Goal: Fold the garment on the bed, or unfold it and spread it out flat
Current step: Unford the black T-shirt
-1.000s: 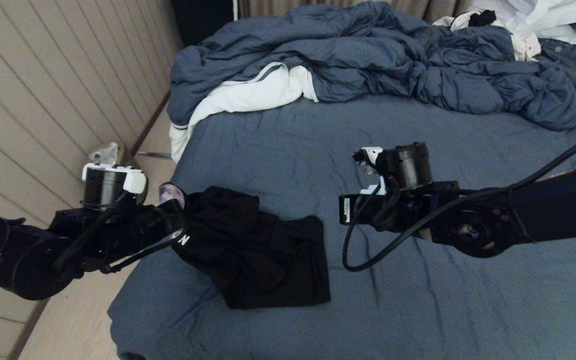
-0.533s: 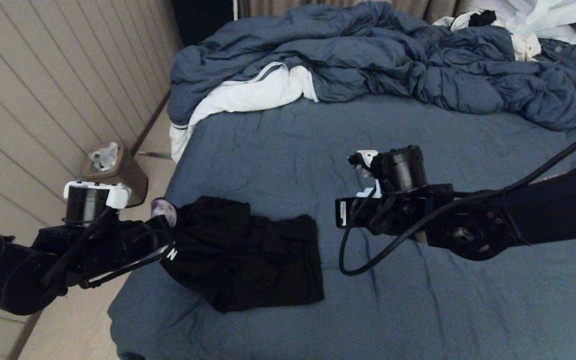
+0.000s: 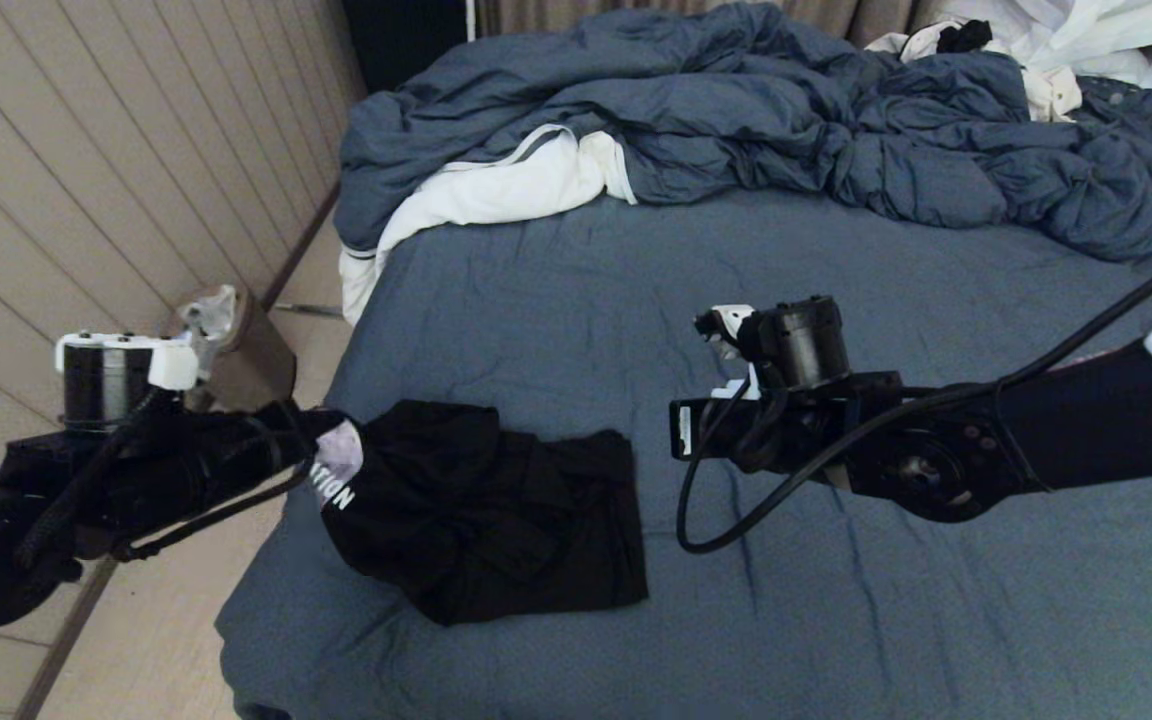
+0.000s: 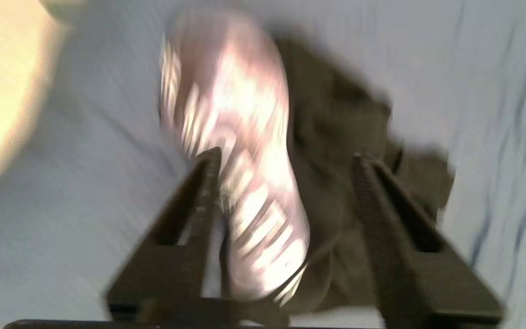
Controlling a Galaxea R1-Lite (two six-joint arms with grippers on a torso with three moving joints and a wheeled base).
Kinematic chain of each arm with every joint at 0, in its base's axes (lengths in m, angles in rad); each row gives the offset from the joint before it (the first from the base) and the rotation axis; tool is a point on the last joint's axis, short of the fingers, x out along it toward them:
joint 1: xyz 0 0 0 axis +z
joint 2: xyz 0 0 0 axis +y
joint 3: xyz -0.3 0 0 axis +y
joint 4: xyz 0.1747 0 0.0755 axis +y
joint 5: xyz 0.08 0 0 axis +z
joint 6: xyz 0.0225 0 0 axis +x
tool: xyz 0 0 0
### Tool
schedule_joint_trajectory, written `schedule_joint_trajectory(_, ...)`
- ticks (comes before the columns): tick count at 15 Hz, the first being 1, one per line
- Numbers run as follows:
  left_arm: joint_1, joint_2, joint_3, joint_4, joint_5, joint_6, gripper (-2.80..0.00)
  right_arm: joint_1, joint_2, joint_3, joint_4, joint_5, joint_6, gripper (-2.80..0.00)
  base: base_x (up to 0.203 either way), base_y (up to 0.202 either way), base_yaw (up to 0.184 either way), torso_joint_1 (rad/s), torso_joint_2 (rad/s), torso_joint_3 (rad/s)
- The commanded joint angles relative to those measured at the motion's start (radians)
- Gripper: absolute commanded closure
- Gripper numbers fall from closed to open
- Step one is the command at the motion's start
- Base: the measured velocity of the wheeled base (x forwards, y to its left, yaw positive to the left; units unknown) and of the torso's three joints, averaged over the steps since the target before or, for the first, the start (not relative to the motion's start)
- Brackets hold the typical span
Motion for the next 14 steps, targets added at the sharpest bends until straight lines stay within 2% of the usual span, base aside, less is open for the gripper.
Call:
schedule_joint_trajectory(1,0.078,-0.083,-0.013,-0.003,-0.002,0.009,-2.8,0.007,0.004,0.0,-0.002,-0.001,0.001,0.0,0.0,0.0,0.0,0.0,0.0,0.0)
schedule_joint_trajectory(5,0.09,-0.111,-0.01,0.01,-0.008,0.032,-2.8,0.008,0.004,0.0,-0.002,-0.001,0.001,0.0,0.0,0.0,0.0,0.0,0.0,0.0)
schedule_joint_trajectory(6,0.057,-0.111,-0.011,0.012,-0.008,0.038,-2.8,0.008,0.004,0.0,-0.002,-0.001,0.001,0.0,0.0,0.0,0.0,0.0,0.0,0.0)
schedule_joint_trajectory(9,-0.121,-0.09,-0.038,0.054,0.009,0.064,-2.8,0.008,0.004,0.0,-0.002,-0.001,0.001,0.0,0.0,0.0,0.0,0.0,0.0,0.0)
schedule_joint_trajectory(14,-0.32,0.119,-0.198,0.152,0.094,0.079,-2.8,0.005,0.001,-0.006,-0.002,-0.001,-0.001,0.0,0.0,0.0,0.0,0.0,0.0,0.0)
